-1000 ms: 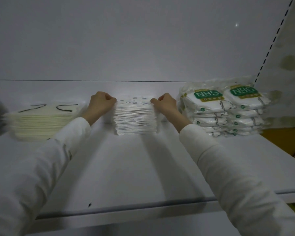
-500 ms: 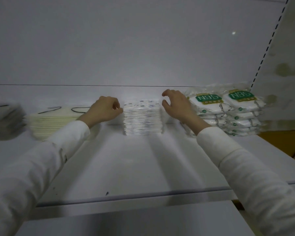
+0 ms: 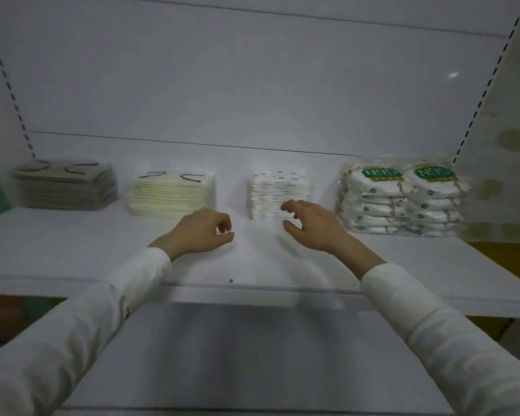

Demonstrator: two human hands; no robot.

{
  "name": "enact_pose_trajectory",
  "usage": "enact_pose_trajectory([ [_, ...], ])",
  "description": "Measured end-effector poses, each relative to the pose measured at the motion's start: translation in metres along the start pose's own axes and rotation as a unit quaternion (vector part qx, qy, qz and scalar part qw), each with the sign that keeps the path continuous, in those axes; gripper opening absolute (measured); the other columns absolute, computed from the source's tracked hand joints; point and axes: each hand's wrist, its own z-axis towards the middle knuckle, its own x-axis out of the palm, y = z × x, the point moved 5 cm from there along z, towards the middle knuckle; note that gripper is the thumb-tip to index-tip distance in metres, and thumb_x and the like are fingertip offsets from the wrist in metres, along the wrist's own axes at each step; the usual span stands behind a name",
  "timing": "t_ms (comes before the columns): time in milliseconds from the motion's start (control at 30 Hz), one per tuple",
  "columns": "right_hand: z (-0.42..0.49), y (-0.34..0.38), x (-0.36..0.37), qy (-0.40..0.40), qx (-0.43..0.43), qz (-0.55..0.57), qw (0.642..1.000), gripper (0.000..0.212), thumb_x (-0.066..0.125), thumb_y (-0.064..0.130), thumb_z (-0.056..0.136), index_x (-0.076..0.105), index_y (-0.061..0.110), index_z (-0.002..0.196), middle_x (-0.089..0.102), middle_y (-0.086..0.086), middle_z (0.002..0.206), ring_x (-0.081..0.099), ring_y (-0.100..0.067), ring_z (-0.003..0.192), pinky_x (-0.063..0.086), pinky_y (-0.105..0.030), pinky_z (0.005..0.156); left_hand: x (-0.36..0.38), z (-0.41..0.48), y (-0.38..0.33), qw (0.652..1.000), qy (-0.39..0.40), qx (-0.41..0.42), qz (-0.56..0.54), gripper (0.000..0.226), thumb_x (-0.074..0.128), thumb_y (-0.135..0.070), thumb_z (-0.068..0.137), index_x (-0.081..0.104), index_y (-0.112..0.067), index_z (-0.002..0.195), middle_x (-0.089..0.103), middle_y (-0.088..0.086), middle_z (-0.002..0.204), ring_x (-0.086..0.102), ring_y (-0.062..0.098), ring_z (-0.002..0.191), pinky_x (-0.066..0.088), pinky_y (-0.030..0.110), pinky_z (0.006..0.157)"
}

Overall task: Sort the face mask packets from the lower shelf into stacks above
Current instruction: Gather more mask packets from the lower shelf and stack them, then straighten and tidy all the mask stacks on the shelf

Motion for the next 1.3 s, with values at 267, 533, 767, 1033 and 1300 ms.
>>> enact_pose_trajectory([
  [267, -0.052, 0.071, -0.007, -0.011, -0.042, 0.072, 0.996, 0.035, 0.050, 0.041, 0.092, 0.050, 0.027, 0.125, 0.059, 0.008, 0.123, 0.057, -0.012, 0.107, 0.045, -0.031, 0.081, -0.021, -0.109, 0.003, 0.998, 0.011, -0.065, 0.016, 0.020, 0.057, -0.037, 0.088, 0.065, -0.021, 0.097, 0.059, -0.010, 0.088, 0.060, 0.014, 0.082, 0.052, 0.035, 0.077],
  [533, -0.049, 0.145, -0.002, 0.017, -0.091, 0.083, 0.992, 0.037, 0.051, 0.043, 0.090, 0.050, 0.030, 0.124, 0.058, 0.008, 0.124, 0.059, -0.010, 0.102, 0.050, -0.035, 0.082, -0.063, -0.184, 0.055, 0.991, 0.004, -0.122, 0.050, 0.019, 0.056, -0.032, 0.089, 0.063, -0.021, 0.103, 0.060, -0.006, 0.095, 0.059, 0.015, 0.085, 0.052, 0.035, 0.079],
  [767, -0.005, 0.236, 0.029, 0.018, -0.122, 0.087, 0.989, 0.037, 0.050, 0.046, 0.089, 0.048, 0.032, 0.124, 0.058, 0.009, 0.122, 0.059, -0.008, 0.100, 0.051, -0.033, 0.080, -0.100, -0.244, 0.151, 0.985, -0.008, -0.155, 0.076, 0.018, 0.055, -0.027, 0.090, 0.063, -0.020, 0.104, 0.064, -0.004, 0.102, 0.060, 0.012, 0.084, 0.050, 0.030, 0.074],
  [1033, 0.063, 0.346, 0.071, 0.016, -0.094, 0.075, 0.993, 0.038, 0.048, 0.043, 0.091, 0.046, 0.030, 0.127, 0.059, 0.003, 0.122, 0.060, -0.018, 0.099, 0.051, -0.037, 0.081, -0.164, -0.295, 0.294, 0.981, -0.007, -0.154, 0.116, 0.016, 0.057, -0.025, 0.088, 0.066, -0.021, 0.101, 0.067, -0.002, 0.098, 0.062, 0.011, 0.080, 0.053, 0.035, 0.072],
  [1300, 0.126, 0.398, 0.104, 0.014, -0.084, 0.009, 0.996, 0.039, 0.042, 0.037, 0.096, 0.043, 0.025, 0.133, 0.058, -0.003, 0.122, 0.061, -0.024, 0.099, 0.051, -0.035, 0.077, -0.189, -0.272, 0.401, 0.983, -0.060, -0.170, 0.045, 0.007, 0.062, -0.017, 0.085, 0.068, -0.018, 0.089, 0.065, -0.001, 0.084, 0.061, 0.017, 0.075, 0.053, 0.036, 0.070],
])
